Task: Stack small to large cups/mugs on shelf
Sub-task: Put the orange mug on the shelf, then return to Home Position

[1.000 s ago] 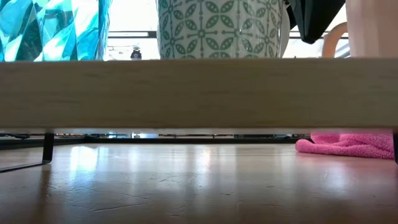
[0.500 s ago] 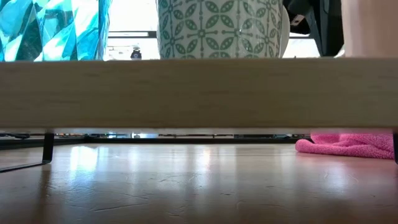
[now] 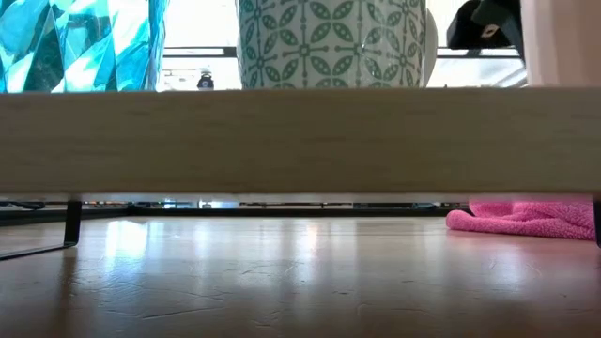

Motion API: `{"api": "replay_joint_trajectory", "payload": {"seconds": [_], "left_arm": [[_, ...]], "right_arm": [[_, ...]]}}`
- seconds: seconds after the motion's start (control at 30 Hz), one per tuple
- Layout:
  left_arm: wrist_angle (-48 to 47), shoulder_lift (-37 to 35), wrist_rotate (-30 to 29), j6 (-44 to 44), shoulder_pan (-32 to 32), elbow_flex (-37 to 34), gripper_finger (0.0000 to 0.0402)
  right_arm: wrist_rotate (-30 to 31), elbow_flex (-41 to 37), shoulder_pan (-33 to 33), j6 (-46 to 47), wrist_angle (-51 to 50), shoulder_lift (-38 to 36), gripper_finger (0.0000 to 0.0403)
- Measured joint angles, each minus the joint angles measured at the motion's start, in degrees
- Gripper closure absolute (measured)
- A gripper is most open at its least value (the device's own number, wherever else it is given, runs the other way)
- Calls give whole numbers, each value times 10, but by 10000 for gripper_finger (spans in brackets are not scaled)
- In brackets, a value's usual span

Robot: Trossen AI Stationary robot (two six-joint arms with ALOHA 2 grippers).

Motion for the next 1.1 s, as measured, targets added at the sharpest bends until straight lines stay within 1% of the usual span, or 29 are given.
{"api": "replay_joint_trajectory", "payload": {"seconds": [0.1, 0.33, 0.57, 0.63, 0.73, 0.87, 1.0, 1.1], "left_arm": [[0, 0, 0, 0, 0, 0, 402], [5, 0, 0, 0, 0, 0, 402], [5, 0, 0, -2, 0, 0, 402], [5, 0, 0, -3, 0, 0, 402], [7, 0, 0, -4, 0, 0, 402], [21, 0, 0, -4, 0, 1, 402], [22, 0, -1, -5, -1, 9, 402], [21, -3, -1, -5, -3, 11, 402]], "right_arm": [[-10, 0, 9, 21, -1, 0, 394], [-10, 0, 26, 79, -2, 0, 394], [6, 7, 25, 109, -4, 0, 394], [28, 17, 25, 107, -9, 0, 394], [73, 46, 23, 105, -34, -1, 394], [92, 97, 14, 103, -100, -1, 394], [126, 158, 15, 104, -179, -1, 394], [142, 201, 16, 102, -188, -4, 394]]}}
